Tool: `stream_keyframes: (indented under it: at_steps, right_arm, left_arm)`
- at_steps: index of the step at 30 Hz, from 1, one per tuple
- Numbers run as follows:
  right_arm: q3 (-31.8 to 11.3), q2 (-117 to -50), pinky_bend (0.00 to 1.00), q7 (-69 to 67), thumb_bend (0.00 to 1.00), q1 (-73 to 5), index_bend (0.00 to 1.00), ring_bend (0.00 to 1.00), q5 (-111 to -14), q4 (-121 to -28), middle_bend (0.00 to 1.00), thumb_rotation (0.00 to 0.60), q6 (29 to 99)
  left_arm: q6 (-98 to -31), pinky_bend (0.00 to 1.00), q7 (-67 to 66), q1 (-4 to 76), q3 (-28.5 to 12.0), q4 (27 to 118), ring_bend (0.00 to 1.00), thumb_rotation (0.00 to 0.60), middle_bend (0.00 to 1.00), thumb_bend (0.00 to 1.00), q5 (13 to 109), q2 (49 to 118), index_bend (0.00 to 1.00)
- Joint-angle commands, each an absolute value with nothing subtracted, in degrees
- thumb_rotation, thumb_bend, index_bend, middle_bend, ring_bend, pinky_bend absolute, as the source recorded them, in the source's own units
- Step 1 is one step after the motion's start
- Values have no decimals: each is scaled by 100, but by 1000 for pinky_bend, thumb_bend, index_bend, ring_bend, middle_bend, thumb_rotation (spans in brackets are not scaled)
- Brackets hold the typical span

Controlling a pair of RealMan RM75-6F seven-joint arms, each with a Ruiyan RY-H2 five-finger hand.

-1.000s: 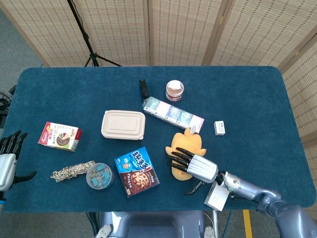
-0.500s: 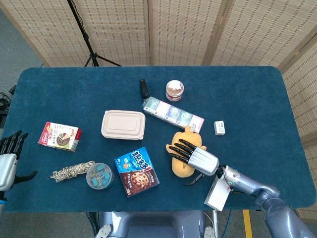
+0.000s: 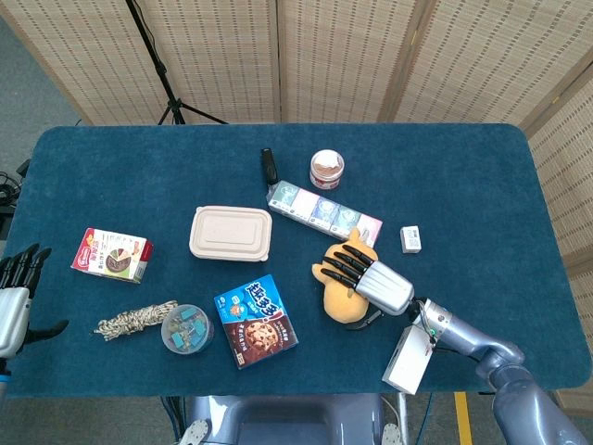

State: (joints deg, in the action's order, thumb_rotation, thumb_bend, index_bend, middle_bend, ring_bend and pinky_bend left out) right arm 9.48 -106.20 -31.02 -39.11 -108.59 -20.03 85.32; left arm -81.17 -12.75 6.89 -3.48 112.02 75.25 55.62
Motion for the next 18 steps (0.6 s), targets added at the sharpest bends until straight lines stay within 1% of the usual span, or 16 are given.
stream_keyframes:
  at_steps: [1,8,18]
  right_arm:
    - [940,-10560,0,-3134,0,-3942,0,0,-10808,-2067,0,0,8486]
    - [976,-10370,0,-3334,0,-3970,0,0,-10727,-2471,0,0,8437]
    - [1055,-9964,0,-3277,0,-3967,0,0,-10850,-3547,0,0,8888]
  left_arm:
    - [-8121,0,-1272,688,-347,11202,0,600,0,0,7530,5559,0]
    - [-8120,0,-1254,684,-342,11213,0,600,0,0,7534,5543,0]
    - [-8101,0,-1232,693,-338,11222,0,600,0,0,7538,5530,0]
